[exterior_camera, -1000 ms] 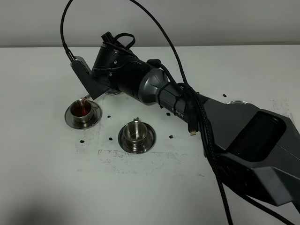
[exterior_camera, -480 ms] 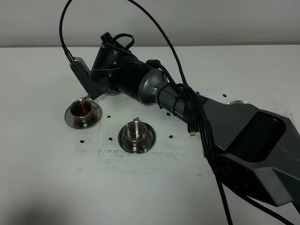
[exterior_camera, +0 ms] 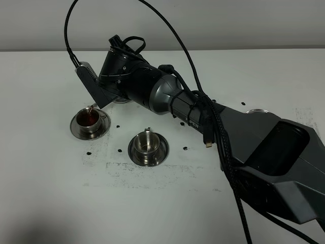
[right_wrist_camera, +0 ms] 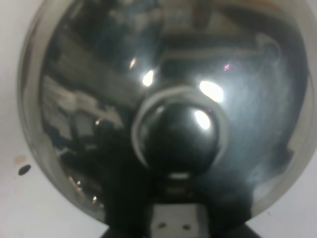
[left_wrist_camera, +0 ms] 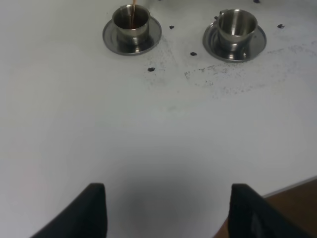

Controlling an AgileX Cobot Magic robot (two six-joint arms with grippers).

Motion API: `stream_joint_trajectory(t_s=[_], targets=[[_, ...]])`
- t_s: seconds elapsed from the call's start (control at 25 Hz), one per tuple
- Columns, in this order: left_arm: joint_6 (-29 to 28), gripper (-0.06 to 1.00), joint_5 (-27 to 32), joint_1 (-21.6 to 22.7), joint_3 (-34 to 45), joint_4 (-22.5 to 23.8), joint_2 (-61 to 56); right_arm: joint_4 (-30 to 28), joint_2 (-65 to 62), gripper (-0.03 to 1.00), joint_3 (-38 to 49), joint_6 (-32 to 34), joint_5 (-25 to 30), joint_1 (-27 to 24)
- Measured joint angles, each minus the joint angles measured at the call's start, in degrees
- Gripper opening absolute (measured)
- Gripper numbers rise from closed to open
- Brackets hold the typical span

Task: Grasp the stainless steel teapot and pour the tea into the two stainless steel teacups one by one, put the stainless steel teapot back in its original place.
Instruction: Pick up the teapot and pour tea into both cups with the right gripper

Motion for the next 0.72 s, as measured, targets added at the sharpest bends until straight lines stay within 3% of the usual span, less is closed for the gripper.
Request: stream_joint_trajectory(t_s=[0.72], targets=[[0.0, 0.52, 0.0, 0.0, 0.0, 0.0, 0.0, -0.14, 0.0, 0.17, 0.0, -0.07, 0.0, 0.41]])
